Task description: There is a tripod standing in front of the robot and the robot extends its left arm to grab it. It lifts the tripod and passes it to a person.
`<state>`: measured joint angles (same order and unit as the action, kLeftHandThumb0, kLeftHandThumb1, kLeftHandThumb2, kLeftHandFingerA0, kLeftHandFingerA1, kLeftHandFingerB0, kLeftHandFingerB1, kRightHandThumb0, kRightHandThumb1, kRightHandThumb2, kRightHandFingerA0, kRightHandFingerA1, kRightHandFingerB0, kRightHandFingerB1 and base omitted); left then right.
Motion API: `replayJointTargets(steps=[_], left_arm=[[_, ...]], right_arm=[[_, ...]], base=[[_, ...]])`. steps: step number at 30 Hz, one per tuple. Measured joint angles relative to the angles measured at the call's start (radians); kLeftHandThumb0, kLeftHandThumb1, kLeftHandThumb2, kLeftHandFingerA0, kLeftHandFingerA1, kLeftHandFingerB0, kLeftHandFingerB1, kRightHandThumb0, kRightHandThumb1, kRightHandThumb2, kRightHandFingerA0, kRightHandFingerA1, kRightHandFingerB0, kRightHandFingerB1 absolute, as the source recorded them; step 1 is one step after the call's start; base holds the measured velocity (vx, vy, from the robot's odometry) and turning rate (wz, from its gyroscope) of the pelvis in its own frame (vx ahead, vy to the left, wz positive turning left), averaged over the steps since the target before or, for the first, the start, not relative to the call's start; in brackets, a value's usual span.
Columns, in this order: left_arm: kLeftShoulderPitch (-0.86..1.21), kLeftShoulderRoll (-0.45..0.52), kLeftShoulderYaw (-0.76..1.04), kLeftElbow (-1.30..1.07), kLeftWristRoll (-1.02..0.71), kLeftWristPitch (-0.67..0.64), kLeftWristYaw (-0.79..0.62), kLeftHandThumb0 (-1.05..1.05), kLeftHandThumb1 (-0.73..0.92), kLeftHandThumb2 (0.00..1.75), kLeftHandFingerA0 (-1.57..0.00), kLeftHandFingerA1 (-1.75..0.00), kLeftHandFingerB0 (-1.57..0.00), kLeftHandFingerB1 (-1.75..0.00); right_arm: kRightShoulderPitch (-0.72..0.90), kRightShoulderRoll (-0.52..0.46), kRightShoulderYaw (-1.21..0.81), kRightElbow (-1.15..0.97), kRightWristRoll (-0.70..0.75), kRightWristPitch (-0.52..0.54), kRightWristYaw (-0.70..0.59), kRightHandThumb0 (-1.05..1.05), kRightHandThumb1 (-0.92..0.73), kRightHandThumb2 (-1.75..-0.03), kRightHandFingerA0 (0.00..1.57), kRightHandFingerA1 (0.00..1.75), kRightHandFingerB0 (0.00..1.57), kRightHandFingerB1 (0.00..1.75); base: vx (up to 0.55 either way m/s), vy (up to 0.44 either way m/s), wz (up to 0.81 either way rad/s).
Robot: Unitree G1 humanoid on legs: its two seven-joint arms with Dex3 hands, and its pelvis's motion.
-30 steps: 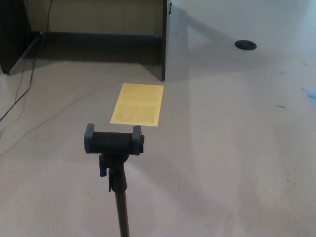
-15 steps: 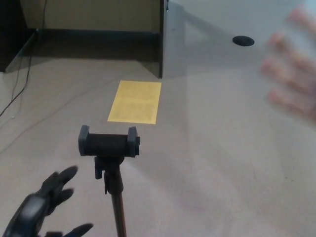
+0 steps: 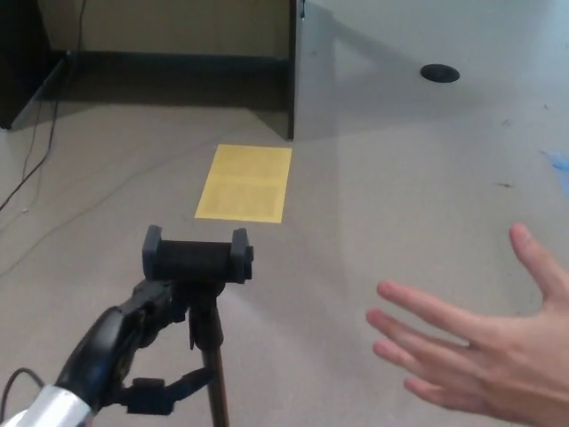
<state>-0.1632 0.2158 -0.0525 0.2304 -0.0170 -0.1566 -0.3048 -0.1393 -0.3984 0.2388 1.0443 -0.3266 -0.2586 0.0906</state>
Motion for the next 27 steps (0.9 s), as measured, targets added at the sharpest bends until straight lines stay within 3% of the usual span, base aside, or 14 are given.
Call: replayJointTargets(steps=[1,2,3,4,5,10,11,12,20,23,24,25,26,27], left_arm=[[-0.003,-0.003,-0.006,0.0,0.0,0.003,-0.002,-0.71,0.49,0.57,-0.1,-0.32,0.0,-0.17],[-0.007,-0.006,-0.015,0.001,0.002,0.007,-0.003,-0.68,0.4,0.81,-0.03,-0.38,-0.01,-0.12],[-0.013,-0.01,-0.024,0.003,0.004,0.011,-0.005,-0.76,0.48,0.6,-0.08,-0.32,0.0,-0.17],[-0.019,-0.012,-0.033,0.006,0.006,0.015,-0.005,-0.76,0.48,0.6,-0.08,-0.32,0.0,-0.17],[-0.025,-0.014,-0.042,0.009,0.009,0.019,-0.005,-0.68,0.4,0.8,-0.04,-0.37,0.0,-0.12],[-0.056,-0.03,-0.06,0.044,0.01,0.047,-0.015,-0.75,0.46,0.82,0.0,-0.38,-0.09,-0.04],[-0.065,-0.034,-0.061,0.053,0.01,0.056,-0.016,-0.67,0.41,0.83,-0.02,-0.42,-0.02,-0.14],[-0.075,-0.038,-0.062,0.061,0.01,0.066,-0.017,-0.74,0.51,0.56,-0.18,-0.34,0.0,-0.18],[-0.143,-0.062,-0.098,0.157,0.032,0.148,-0.012,-0.66,0.42,0.72,-0.12,-0.43,-0.02,-0.14],[-0.17,-0.08,-0.097,0.231,0.035,0.154,-0.011,-0.61,0.5,0.56,-0.24,-0.37,0.0,-0.18],[-0.176,-0.087,-0.096,0.255,0.035,0.154,-0.011,-0.66,0.43,0.76,-0.26,-0.47,0.0,-0.13],[-0.183,-0.094,-0.096,0.278,0.036,0.154,-0.011,-0.66,0.43,0.76,-0.26,-0.47,0.0,-0.13],[-0.189,-0.098,-0.098,0.298,0.037,0.153,-0.011,-0.65,0.42,0.76,-0.31,-0.49,0.0,-0.14],[-0.197,-0.102,-0.102,0.322,0.04,0.152,-0.011,-0.61,0.51,0.55,-0.4,-0.39,0.0,-0.23]], right_arm=[[0.0,0.0,-0.001,-0.003,0.0,0.0,0.001,-0.41,-0.69,-0.61,0.65,0.43,0.45,0.36],[0.0,0.0,-0.002,-0.006,0.0,-0.001,0.002,-0.41,-0.7,-0.61,0.65,0.42,0.45,0.36],[0.0,0.0,-0.003,-0.009,0.0,-0.002,0.003,-0.41,-0.7,-0.62,0.65,0.42,0.45,0.36],[0.0,0.0,-0.004,-0.01,0.0,-0.003,0.004,-0.41,-0.7,-0.62,0.65,0.42,0.45,0.36],[0.0,0.0,-0.005,-0.01,0.0,-0.003,0.005,-0.41,-0.7,-0.61,0.65,0.42,0.45,0.36],[0.002,0.0,-0.01,-0.013,0.0,-0.003,0.008,-0.41,-0.71,-0.61,0.67,0.44,0.47,0.37],[0.003,0.0,-0.01,-0.014,0.0,-0.003,0.009,-0.41,-0.71,-0.61,0.67,0.43,0.47,0.37],[0.003,-0.001,-0.01,-0.017,0.0,-0.003,0.009,-0.41,-0.71,-0.61,0.66,0.43,0.47,0.37],[0.005,-0.001,-0.018,-0.032,0.003,-0.002,0.025,-0.41,-0.69,-0.61,0.64,0.42,0.45,0.36],[0.005,-0.001,-0.022,-0.044,0.007,-0.001,0.034,-0.42,-0.7,-0.61,0.63,0.41,0.45,0.36],[0.005,-0.001,-0.023,-0.048,0.008,-0.001,0.037,-0.41,-0.7,-0.61,0.63,0.41,0.45,0.36],[0.005,-0.001,-0.025,-0.052,0.009,-0.001,0.04,-0.41,-0.7,-0.61,0.63,0.41,0.45,0.36],[0.004,-0.002,-0.025,-0.055,0.009,-0.001,0.042,-0.48,-0.59,-0.86,0.53,0.54,0.39,0.49],[0.003,-0.002,-0.026,-0.056,0.009,0.0,0.044,-0.42,-0.7,-0.61,0.62,0.41,0.45,0.36]], base=[[0.0,0.0,0.0],[0.0,0.0,0.0],[0.0,0.0,0.0],[0.0,0.0,0.0],[0.0,0.0,0.0],[0.0,0.0,0.0],[0.0,0.0,0.0],[0.0,0.0,0.0],[0.0,0.0,0.0],[0.0,0.0,0.0],[0.0,0.0,0.0],[0.0,0.0,0.0],[0.0,0.0,0.0],[0.0,0.0,0.0]])
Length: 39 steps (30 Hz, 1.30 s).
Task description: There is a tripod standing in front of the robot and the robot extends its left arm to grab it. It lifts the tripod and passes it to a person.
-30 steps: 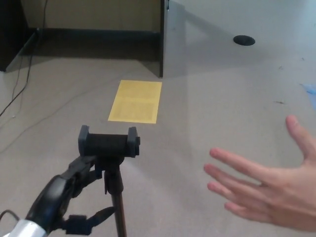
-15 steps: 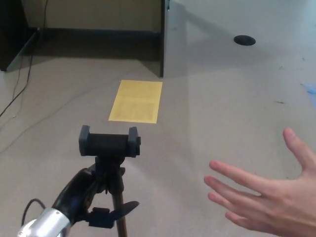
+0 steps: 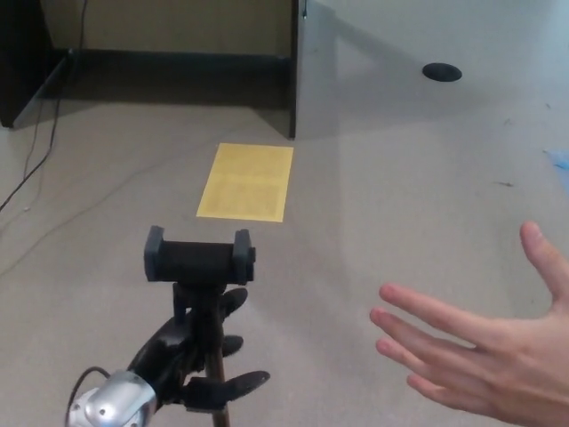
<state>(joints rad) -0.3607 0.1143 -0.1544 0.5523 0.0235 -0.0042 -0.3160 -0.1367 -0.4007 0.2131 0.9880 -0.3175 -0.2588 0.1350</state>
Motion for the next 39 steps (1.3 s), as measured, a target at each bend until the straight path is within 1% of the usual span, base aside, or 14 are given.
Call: replayJointTargets(steps=[6,10,12,13,15,17,21,25,26,27,28,31,33,39], left_arm=[[-0.042,-0.016,-0.009,0.086,0.01,-0.004,0.002,-0.61,0.42,0.75,-0.58,-0.54,-0.04,-0.21],[-0.055,-0.035,-0.02,0.101,0.019,-0.013,0.012,-0.38,0.7,0.61,-0.77,-0.46,-0.15,-0.27],[-0.061,-0.045,-0.023,0.094,0.028,-0.014,0.025,-0.21,0.85,0.65,-0.93,-0.53,-0.41,-0.33],[-0.063,-0.052,-0.021,0.086,0.03,-0.014,0.03,-0.12,0.88,0.67,-1.04,-0.7,-0.72,-0.47],[-0.065,-0.066,-0.015,0.07,0.028,-0.023,0.03,-0.1,0.89,0.66,-1.01,-0.88,-0.82,-0.57],[-0.06,-0.08,-0.009,0.044,0.023,-0.036,0.021,-0.08,0.89,0.72,-0.89,-1.31,-0.8,-1.01],[-0.014,-0.098,-0.002,-0.034,0.007,-0.041,0.001,-0.04,0.92,0.69,-0.73,-1.5,-0.63,-1.22],[0.019,-0.108,0.006,-0.104,-0.005,-0.041,-0.014,-0.02,0.89,0.71,-0.78,-1.5,-0.63,-1.27],[0.023,-0.108,0.011,-0.122,-0.007,-0.041,-0.015,-0.02,0.89,0.71,-0.78,-1.52,-0.63,-1.28],[0.026,-0.108,0.015,-0.132,-0.007,-0.041,-0.016,-0.04,0.87,0.75,-0.76,-1.52,-0.63,-1.29],[0.027,-0.108,0.02,-0.146,-0.009,-0.041,-0.016,-0.03,0.87,0.74,-0.81,-1.51,-0.65,-1.26],[0.022,-0.106,0.042,-0.176,-0.01,-0.039,-0.015,-0.05,0.85,0.74,-0.87,-1.46,-0.68,-1.25],[0.009,-0.105,0.056,-0.207,-0.009,-0.03,-0.013,-0.06,0.84,0.75,-0.94,-1.47,-0.74,-1.26],[-0.146,-0.084,0.085,-0.281,-0.012,0.01,-0.015,-0.04,0.8,0.8,-1.05,-1.39,-0.8,-1.18]], right_arm=[[-0.028,-0.001,-0.004,0.0,0.0,0.003,0.01,-0.42,-0.7,-0.61,0.63,0.42,0.45,0.36],[-0.036,-0.001,-0.012,-0.007,0.003,0.004,0.016,-0.48,-0.59,-0.85,0.53,0.55,0.37,0.48],[-0.041,-0.001,-0.019,-0.008,0.005,0.007,0.02,-0.41,-0.7,-0.61,0.62,0.42,0.43,0.35],[-0.045,-0.001,-0.022,-0.008,0.005,0.008,0.021,-0.42,-0.7,-0.61,0.64,0.42,0.44,0.36],[-0.053,-0.001,-0.022,-0.009,0.005,0.01,0.021,-0.42,-0.7,-0.61,0.65,0.42,0.45,0.36],[-0.059,-0.002,-0.02,-0.009,0.002,0.01,0.021,-0.42,-0.71,-0.61,0.65,0.43,0.46,0.37],[-0.059,-0.002,-0.012,-0.003,-0.002,0.01,0.021,-0.42,-0.7,-0.61,0.63,0.42,0.45,0.36],[-0.059,-0.001,-0.007,0.008,-0.002,0.01,0.021,-0.4,-0.7,-0.61,0.62,0.42,0.45,0.36],[-0.059,-0.001,-0.006,0.009,-0.002,0.01,0.021,-0.47,-0.58,-0.85,0.53,0.54,0.4,0.49],[-0.06,-0.001,-0.004,0.01,-0.002,0.01,0.021,-0.41,-0.7,-0.61,0.62,0.42,0.45,0.36],[-0.061,-0.001,-0.002,0.013,-0.003,0.01,0.021,-0.47,-0.58,-0.85,0.53,0.54,0.4,0.49],[-0.069,-0.001,0.002,0.022,-0.003,0.011,0.021,-0.41,-0.7,-0.61,0.6,0.41,0.45,0.36],[-0.07,-0.001,0.003,0.022,-0.004,0.011,0.021,-0.48,-0.59,-0.86,0.53,0.55,0.39,0.49],[-0.07,-0.001,0.005,0.024,-0.004,0.012,0.021,-0.4,-0.7,-0.61,0.6,0.41,0.44,0.36]], base=[[0.0,0.0,0.0],[0.0,0.0,0.0],[0.0,0.0,0.0],[0.0,0.0,0.0],[0.0,0.0,0.0],[0.0,0.0,0.0],[0.0,0.0,0.0],[0.0,0.0,0.0],[0.0,0.0,0.0],[0.0,0.0,0.0],[0.0,0.0,0.0],[0.0,0.0,0.0],[0.0,0.0,0.0],[0.0,0.0,0.0]])
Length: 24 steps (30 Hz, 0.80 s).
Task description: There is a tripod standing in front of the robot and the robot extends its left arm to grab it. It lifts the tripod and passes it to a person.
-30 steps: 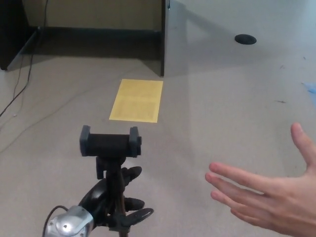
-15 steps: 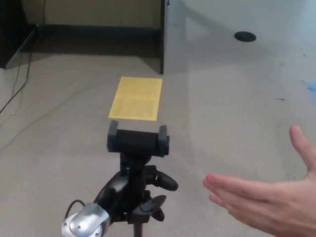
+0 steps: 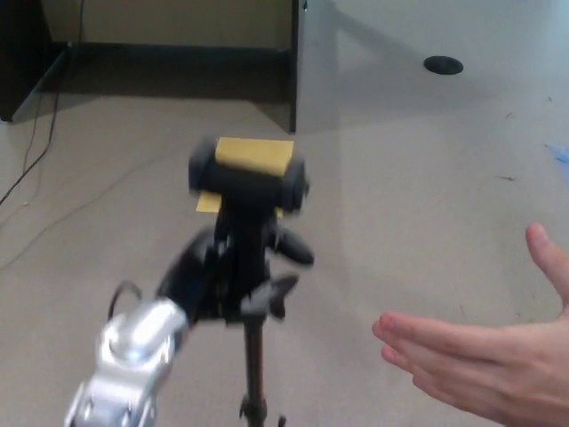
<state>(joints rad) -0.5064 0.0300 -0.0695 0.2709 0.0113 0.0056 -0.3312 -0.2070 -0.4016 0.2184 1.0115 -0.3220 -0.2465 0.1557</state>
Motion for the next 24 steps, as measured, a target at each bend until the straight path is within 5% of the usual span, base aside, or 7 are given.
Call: replayJointTargets(steps=[1,2,4,5,24], left_arm=[[-0.025,0.001,0.001,-0.01,-0.001,0.007,-0.001,-0.04,0.8,0.79,-1.06,-1.37,-0.81,-1.15],[-0.051,0.001,0.0,-0.019,-0.002,0.014,-0.003,-0.04,0.79,0.79,-1.07,-1.35,-0.81,-1.11],[-0.097,-0.001,-0.006,-0.034,-0.002,0.027,-0.007,-0.03,0.79,0.79,-1.06,-1.34,-0.82,-1.09],[-0.111,-0.002,-0.009,-0.04,-0.002,0.033,-0.007,-0.05,0.8,0.78,-1.04,-1.37,-0.8,-1.12],[-0.431,-0.126,-0.153,-0.274,-0.013,0.261,-0.026,-0.14,0.76,0.77,-1.01,-1.44,-0.77,-1.22]], right_arm=[[0.0,0.0,0.0,0.0,0.0,0.001,0.0,-0.4,-0.7,-0.61,0.6,0.41,0.44,0.35],[0.0,0.0,0.0,0.0,0.0,0.001,0.001,-0.46,-0.58,-0.84,0.53,0.54,0.39,0.48],[0.0,0.0,0.0,0.0,0.0,0.003,0.001,-0.47,-0.59,-0.85,0.53,0.54,0.39,0.48],[0.0,0.0,0.001,0.0,-0.001,0.003,0.001,-0.4,-0.71,-0.61,0.59,0.41,0.44,0.35],[0.001,0.0,0.007,0.001,-0.006,0.006,0.007,-0.41,-0.71,-0.61,0.65,0.44,0.44,0.36]], base=[[0.0,0.0,0.0],[0.0,0.0,0.0],[0.0,0.0,0.0],[0.0,0.0,0.0],[0.0,0.0,0.0]])
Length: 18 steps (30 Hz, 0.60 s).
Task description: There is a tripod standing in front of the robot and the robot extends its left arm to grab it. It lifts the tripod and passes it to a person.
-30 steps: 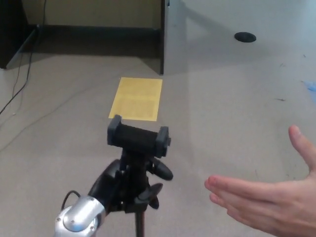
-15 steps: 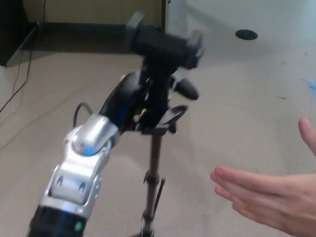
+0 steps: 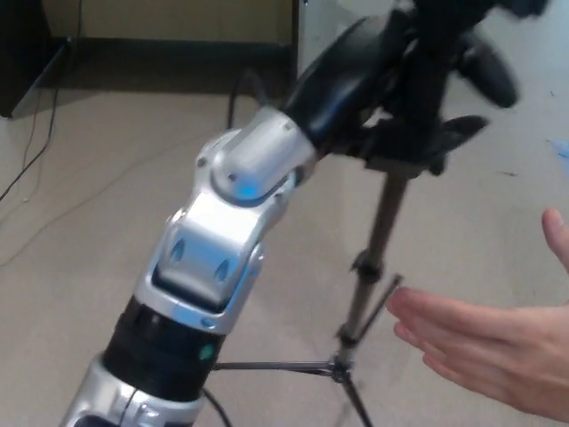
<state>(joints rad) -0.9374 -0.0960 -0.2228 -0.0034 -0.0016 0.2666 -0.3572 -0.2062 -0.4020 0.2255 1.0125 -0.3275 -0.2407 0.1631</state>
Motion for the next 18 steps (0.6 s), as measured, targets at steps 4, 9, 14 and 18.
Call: replayJointTargets(steps=[4,9,14,18], left_arm=[[-0.034,-0.046,-0.037,-0.056,-0.003,0.062,0.0,-0.13,0.76,0.78,-1.02,-1.43,-0.78,-1.21],[-0.054,-0.088,-0.071,-0.132,-0.007,0.127,0.001,-0.18,0.7,0.83,-0.98,-1.45,-0.79,-1.24],[-0.072,-0.121,-0.129,-0.247,-0.001,0.194,0.007,-0.19,0.68,0.87,-0.95,-1.55,-0.77,-1.28],[-0.073,-0.138,-0.164,-0.312,0.002,0.233,0.01,-0.2,0.73,0.79,-0.85,-1.63,-0.72,-1.31]], right_arm=[[0.003,0.0,0.004,0.001,-0.003,-0.001,-0.001,-0.41,-0.71,-0.61,0.65,0.44,0.45,0.36],[0.006,0.0,0.003,0.007,-0.004,-0.001,-0.001,-0.42,-0.72,-0.61,0.63,0.43,0.45,0.36],[0.005,0.0,0.002,0.009,-0.004,-0.002,0.0,-0.42,-0.71,-0.61,0.61,0.42,0.44,0.36],[0.005,0.0,0.002,0.007,-0.003,-0.002,0.001,-0.41,-0.72,-0.62,0.61,0.41,0.44,0.35]], base=[[0.0,0.0,0.0],[0.0,0.0,0.0],[0.0,0.0,0.0],[0.0,0.0,0.0]])
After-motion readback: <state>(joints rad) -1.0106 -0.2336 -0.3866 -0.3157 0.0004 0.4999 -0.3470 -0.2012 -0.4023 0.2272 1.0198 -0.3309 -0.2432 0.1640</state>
